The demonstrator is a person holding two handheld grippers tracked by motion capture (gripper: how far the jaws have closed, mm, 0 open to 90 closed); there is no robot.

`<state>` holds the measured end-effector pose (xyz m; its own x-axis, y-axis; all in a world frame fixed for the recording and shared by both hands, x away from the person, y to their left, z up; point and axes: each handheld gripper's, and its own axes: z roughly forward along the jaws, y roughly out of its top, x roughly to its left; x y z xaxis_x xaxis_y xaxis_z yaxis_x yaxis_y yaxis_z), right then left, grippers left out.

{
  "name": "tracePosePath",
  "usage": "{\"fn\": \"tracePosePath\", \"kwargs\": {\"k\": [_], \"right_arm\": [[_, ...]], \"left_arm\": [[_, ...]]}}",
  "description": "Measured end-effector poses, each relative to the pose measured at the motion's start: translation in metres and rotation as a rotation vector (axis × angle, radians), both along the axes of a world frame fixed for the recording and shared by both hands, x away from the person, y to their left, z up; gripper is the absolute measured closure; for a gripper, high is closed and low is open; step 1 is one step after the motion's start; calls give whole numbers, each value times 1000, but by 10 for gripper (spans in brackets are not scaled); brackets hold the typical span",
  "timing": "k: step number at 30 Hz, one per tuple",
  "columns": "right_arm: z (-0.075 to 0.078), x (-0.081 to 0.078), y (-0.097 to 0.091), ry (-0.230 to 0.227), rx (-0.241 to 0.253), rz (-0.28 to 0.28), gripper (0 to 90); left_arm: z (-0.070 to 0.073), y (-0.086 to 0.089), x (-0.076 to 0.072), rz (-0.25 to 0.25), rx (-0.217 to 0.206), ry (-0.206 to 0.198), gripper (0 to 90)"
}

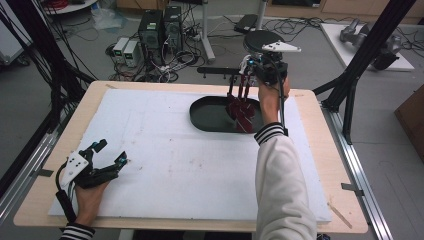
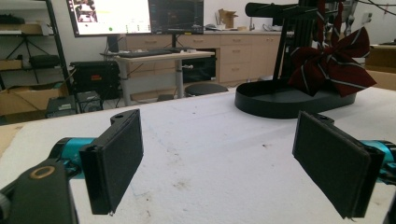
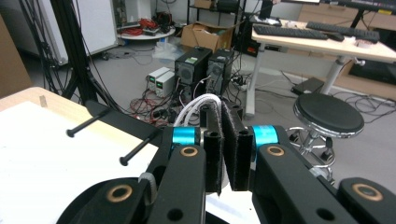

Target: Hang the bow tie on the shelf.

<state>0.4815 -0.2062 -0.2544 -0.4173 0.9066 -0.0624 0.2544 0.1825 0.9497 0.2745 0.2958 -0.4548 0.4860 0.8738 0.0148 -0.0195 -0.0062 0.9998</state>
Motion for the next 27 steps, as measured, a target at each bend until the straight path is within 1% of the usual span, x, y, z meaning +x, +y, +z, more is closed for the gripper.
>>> {"fn": "tracePosePath", "kwargs": {"k": [1, 4, 5, 6, 8, 12, 17, 19, 23, 24, 25, 26, 27], "right_arm": [[-3, 4, 0, 8, -5, -9, 869], [-5, 8, 0, 19, 1, -6, 869], [-5, 9, 0, 16, -3, -5, 869], [-4, 12, 2, -1, -18, -7, 869], [-4, 13, 3, 0, -21, -9, 869], [-3, 16, 2, -13, -16, -15, 868], [-5, 19, -2, -1, -8, -27, 868], [-6, 20, -2, 8, -25, -27, 866], [-11, 23, -3, 47, -32, -35, 843], [-11, 23, -3, 47, -32, -35, 843], [-14, 25, -2, 73, -47, -36, 837], [-14, 25, -2, 73, -47, -36, 837], [-16, 26, -2, 90, -72, -36, 827]], "left_arm": [[0, 0, 0, 0, 1, 0, 166], [0, 0, 0, 1, 2, 0, 166], [0, 0, 0, 1, 1, 0, 166], [0, 0, 0, 0, 1, 0, 166], [0, 0, 0, 1, 1, 0, 165], [0, 0, 0, 2, -1, -1, 165], [0, 0, 0, 1, -1, 0, 165], [0, 0, 0, 2, 0, 0, 166], [0, 0, 0, 2, -2, -4, 165], [0, 0, 0, 2, -3, -4, 165], [0, 0, 0, 1, -3, -4, 166], [0, 0, 0, 1, -3, -3, 166], [0, 0, 0, 1, -3, -4, 166]]}}
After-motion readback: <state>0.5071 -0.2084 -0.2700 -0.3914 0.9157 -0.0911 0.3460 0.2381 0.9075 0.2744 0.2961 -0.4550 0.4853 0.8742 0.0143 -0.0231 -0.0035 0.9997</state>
